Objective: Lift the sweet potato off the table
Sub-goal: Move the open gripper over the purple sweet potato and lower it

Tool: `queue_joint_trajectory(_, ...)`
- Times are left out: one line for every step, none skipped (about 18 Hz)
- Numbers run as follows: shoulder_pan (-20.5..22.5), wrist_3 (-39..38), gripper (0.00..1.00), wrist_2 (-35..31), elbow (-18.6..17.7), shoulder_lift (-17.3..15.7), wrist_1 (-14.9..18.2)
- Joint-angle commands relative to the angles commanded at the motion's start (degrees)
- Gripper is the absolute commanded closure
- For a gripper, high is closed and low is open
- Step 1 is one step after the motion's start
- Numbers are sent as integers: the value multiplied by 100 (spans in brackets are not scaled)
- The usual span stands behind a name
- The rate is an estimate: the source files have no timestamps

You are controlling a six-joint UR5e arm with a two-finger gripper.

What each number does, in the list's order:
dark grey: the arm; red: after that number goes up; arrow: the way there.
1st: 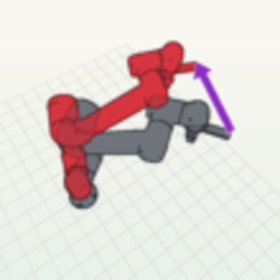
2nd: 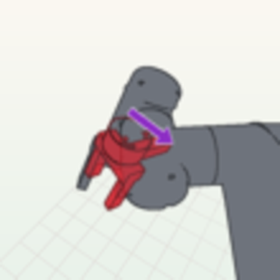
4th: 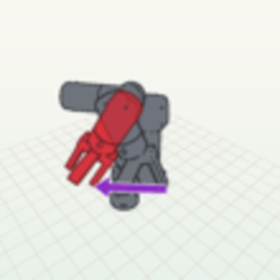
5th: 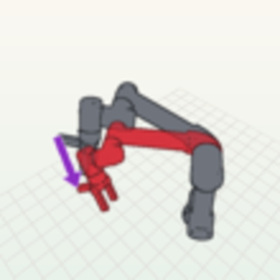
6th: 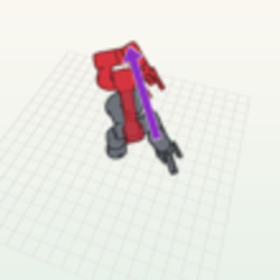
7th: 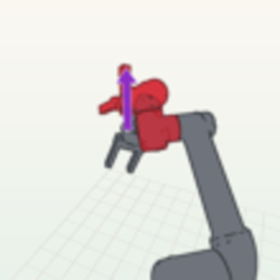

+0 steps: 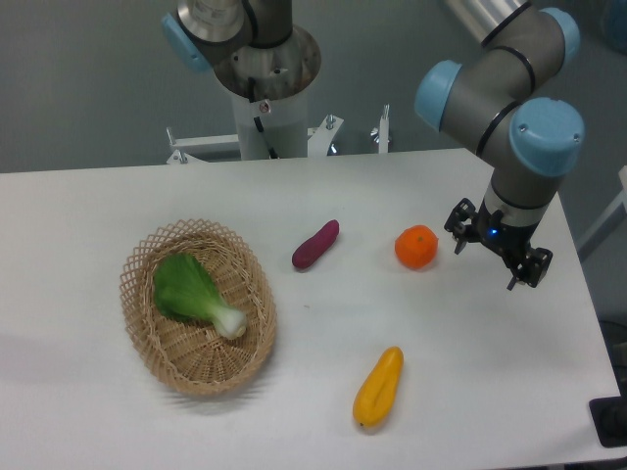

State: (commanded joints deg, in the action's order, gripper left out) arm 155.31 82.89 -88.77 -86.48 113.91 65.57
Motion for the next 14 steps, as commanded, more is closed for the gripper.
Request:
queue_joint_trajectory(-61,-9,0,0,-44,-18,0)
queue_joint_trajectory(-105,-18,0,9,-105,-61,0)
queue_joint_trajectory(-149,-18,0,18,-193,-123,-9)
queue_joint_trajectory(-211,-53,0,26,-290,-167,-17)
queue_joint_trajectory(-263,-97,0,35,-404,-237,-35)
queue_joint_trajectory(-308,-158,0,27,-509,-281,-44)
queue_joint_trajectory(-369,-202,0,35,-649,-334,-61)
queue_joint_trajectory(-430,-237,0,35,-825,-404,-96)
queue_joint_trajectory(-501,-290,0,35,-957,-439,-184)
queue_joint_trajectory(-597,-377,0,27,-1063,-457,-289)
queue_joint_trajectory(-668,-457,0,26,-1160,-492,-377)
queue_joint_trajectory(-747,-544,0,26,-1230,-510,-448)
queue_joint_trajectory(-843,-589,0,9,-1301,-501,-483)
queue_joint_trajectory(-931,-589,0,0,-1380,-519,-483)
